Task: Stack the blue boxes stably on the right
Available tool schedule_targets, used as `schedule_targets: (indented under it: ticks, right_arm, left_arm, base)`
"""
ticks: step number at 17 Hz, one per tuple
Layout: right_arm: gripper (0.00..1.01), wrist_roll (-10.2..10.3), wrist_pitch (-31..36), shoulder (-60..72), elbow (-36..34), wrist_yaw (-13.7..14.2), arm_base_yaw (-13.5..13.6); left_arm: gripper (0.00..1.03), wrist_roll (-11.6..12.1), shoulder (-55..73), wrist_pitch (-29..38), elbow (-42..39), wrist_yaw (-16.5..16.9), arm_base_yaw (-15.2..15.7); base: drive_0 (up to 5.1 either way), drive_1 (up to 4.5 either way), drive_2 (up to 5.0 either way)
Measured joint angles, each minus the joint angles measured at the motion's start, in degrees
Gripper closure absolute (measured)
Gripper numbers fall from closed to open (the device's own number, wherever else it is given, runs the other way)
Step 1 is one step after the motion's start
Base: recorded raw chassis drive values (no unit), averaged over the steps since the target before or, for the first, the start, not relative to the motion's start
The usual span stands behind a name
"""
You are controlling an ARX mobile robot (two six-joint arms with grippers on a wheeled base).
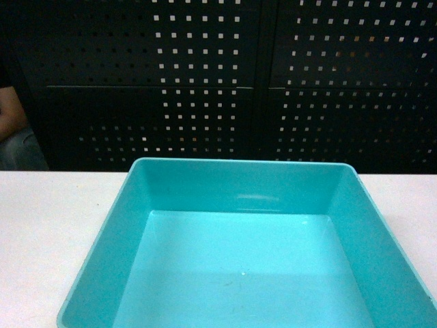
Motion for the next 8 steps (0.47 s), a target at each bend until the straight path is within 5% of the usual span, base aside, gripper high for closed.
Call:
schedule_targets:
  ticks: [8]
  right_arm:
    - [0.03, 0.0, 0.0, 0.0, 0.0, 0.0, 0.0]
  left_arm:
    - [0.05, 0.0, 0.0, 0.0, 0.0, 0.0, 0.0]
  base:
    - [0.0, 0.0, 0.0]
